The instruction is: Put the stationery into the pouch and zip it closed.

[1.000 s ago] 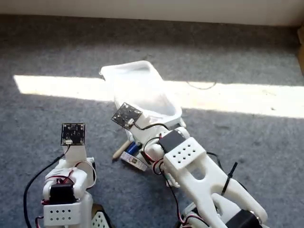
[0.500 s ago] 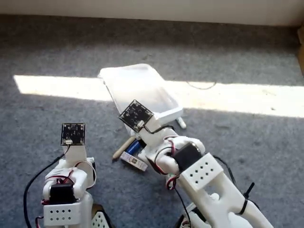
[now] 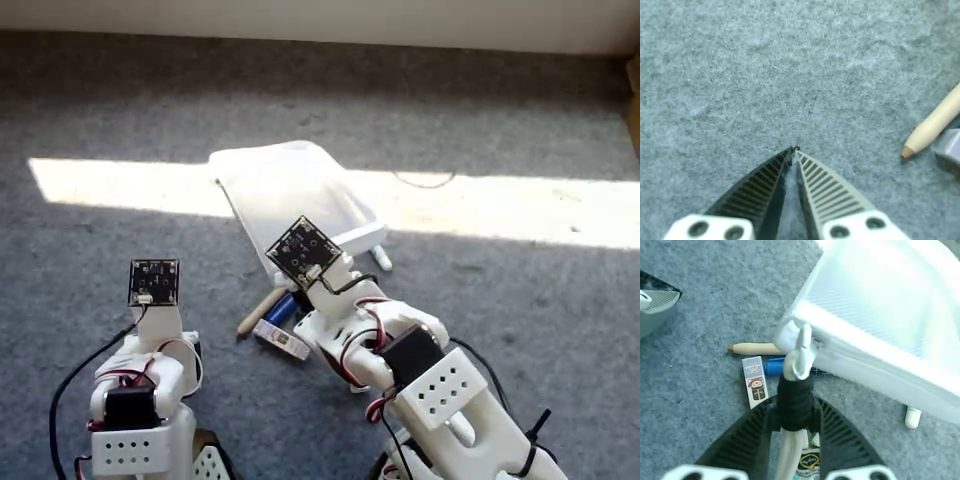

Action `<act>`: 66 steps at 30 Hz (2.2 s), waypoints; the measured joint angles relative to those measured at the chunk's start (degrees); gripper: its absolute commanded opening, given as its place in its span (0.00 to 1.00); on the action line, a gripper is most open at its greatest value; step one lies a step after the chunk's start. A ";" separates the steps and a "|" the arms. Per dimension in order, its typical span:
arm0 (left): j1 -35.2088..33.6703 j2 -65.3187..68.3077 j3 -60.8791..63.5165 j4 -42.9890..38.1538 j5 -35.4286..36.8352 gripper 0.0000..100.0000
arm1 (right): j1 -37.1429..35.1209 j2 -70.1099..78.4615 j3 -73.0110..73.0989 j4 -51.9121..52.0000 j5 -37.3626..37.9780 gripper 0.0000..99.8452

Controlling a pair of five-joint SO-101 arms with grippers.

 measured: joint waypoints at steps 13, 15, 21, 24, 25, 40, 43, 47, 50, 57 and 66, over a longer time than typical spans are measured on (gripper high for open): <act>-0.26 0.00 -1.58 0.00 0.00 0.01 | -0.09 0.00 2.90 -5.71 0.00 0.02; -1.23 -0.35 -3.60 0.00 0.00 0.01 | -0.09 0.00 2.90 -5.71 0.00 0.02; -1.49 -0.53 -9.05 0.09 0.00 0.01 | -0.09 0.00 2.90 -5.71 -2.64 0.02; -1.49 -0.62 -12.04 0.09 0.00 0.01 | -0.09 0.00 2.90 -5.71 -2.73 0.02; -1.49 -0.62 -13.01 0.09 0.00 0.01 | -0.09 0.00 2.90 -5.71 -2.73 0.02; 1.32 -0.62 -17.58 -0.62 0.00 0.33 | -0.09 0.00 2.90 -5.71 -2.73 0.02; 2.99 -0.62 -17.58 -0.62 0.00 0.33 | -0.09 0.00 2.90 -5.71 -2.73 0.02; 7.47 -0.62 -17.58 -0.62 0.00 0.33 | -0.09 0.00 2.90 -5.71 -2.73 0.02; 9.85 -0.26 -18.90 -0.62 0.00 0.33 | -0.09 0.00 2.90 -5.71 -2.90 0.02; 13.54 -0.70 -22.68 -0.62 0.35 0.33 | -0.09 0.00 2.90 -5.71 -3.08 0.02; 16.44 -0.70 -21.36 -5.36 3.52 0.33 | -0.09 0.00 2.90 -5.71 -3.08 0.02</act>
